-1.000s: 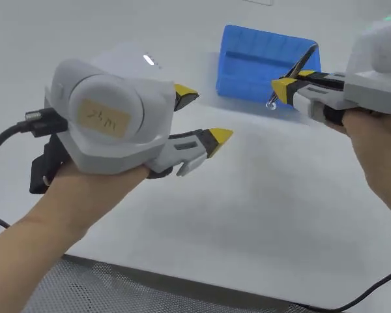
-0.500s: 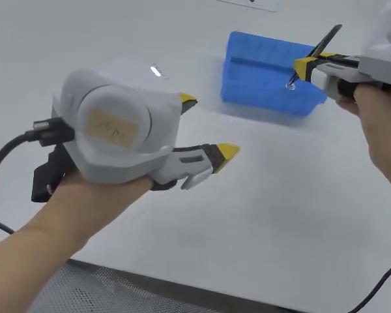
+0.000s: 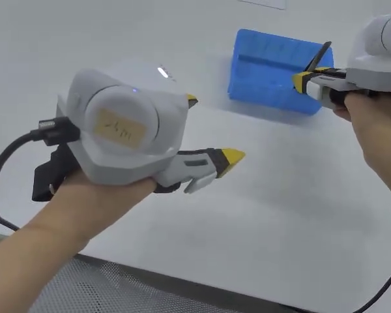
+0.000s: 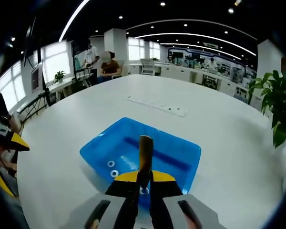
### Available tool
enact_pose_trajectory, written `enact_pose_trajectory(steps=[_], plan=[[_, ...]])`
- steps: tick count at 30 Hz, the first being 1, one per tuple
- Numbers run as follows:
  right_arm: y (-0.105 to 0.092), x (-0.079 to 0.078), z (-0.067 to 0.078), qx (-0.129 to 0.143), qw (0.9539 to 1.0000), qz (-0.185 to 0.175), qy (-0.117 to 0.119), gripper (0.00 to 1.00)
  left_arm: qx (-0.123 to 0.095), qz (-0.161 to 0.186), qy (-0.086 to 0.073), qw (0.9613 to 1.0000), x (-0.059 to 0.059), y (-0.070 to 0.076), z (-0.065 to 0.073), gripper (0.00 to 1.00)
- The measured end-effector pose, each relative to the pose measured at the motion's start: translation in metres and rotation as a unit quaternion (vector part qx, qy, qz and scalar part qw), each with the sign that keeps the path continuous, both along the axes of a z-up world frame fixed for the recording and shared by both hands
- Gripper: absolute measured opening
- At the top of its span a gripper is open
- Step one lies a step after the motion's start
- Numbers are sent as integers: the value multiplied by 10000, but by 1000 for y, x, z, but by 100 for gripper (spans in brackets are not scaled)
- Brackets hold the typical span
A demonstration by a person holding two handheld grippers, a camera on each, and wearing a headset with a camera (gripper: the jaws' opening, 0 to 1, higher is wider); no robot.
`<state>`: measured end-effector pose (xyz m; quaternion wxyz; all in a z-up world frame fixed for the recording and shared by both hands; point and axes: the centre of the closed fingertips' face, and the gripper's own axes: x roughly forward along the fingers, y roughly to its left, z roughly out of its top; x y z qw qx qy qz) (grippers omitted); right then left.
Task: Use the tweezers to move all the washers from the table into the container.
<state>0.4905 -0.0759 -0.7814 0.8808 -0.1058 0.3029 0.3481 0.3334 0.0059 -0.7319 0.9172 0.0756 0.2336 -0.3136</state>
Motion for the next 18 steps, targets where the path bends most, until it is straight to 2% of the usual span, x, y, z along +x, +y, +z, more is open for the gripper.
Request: enact_pose_trajectory(steps=[5, 9, 11, 13, 14, 16, 18], plan=[[-1, 2, -2, 45, 9998, -116, 144, 4, 83, -29, -125, 9999, 3, 1, 12, 55], [-1, 1, 1, -51, 10000, -14, 70, 4, 106, -42, -255, 9996, 4, 2, 27, 54], [0, 0, 11, -23, 10000, 34, -45, 4, 72, -48, -288, 9995, 5, 2, 36, 54], [2, -4, 26, 52, 9997, 75, -213, 4, 153, -117, -401, 9990, 7, 1, 47, 53], [3, -6, 37, 44, 9992, 127, -384, 4, 192, -224, -440, 9986, 7, -1, 52, 52], [5, -14, 55, -74, 9972, 285, -692, 4, 164, -309, -517, 9981, 9, -5, 63, 49], [5, -24, 66, -253, 9945, 449, -911, 4, 118, -360, -596, 9975, 10, -9, 71, 46]])
